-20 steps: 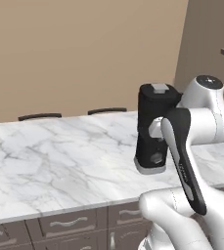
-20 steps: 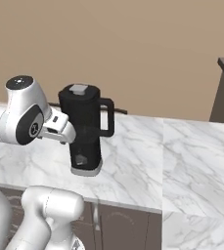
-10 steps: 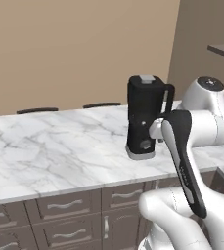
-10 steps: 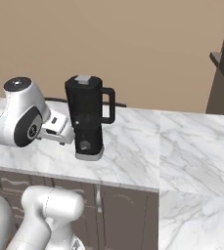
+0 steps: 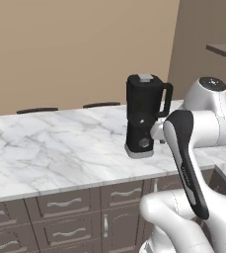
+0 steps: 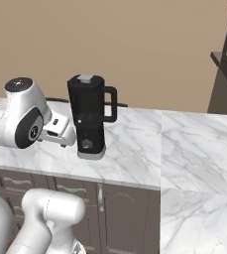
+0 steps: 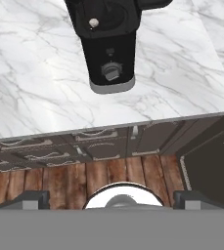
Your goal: Grab the lime and garlic from the fridge, place them in the blender, close the lid, and turn on the blender to create a marinade.
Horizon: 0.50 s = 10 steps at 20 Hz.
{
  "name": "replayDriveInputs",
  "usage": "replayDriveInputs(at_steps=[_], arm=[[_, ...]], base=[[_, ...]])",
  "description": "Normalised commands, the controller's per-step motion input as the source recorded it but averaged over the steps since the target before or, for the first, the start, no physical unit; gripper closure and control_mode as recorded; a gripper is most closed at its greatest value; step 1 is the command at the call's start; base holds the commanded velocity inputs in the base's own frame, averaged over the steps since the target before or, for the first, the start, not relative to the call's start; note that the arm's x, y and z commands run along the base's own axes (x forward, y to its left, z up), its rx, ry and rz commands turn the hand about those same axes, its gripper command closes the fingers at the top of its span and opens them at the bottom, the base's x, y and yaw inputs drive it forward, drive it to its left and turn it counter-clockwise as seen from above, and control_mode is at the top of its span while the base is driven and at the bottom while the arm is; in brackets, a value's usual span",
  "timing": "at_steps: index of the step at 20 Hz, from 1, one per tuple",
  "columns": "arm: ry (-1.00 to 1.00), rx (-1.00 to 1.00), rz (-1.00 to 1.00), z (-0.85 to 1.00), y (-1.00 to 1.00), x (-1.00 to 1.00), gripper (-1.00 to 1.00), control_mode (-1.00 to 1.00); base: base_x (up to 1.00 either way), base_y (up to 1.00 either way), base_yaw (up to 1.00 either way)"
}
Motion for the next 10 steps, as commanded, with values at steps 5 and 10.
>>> replayDriveInputs(at_steps=[5, 10], arm=[[0.0, 0.0, 0.0, 0.0, 0.0, 0.0, -1.0, -1.0], [0.0, 0.0, 0.0, 0.0, -0.02, 0.0, -1.0, -1.0]], base=[[0.0, 0.0, 0.0], [0.0, 0.0, 0.0]])
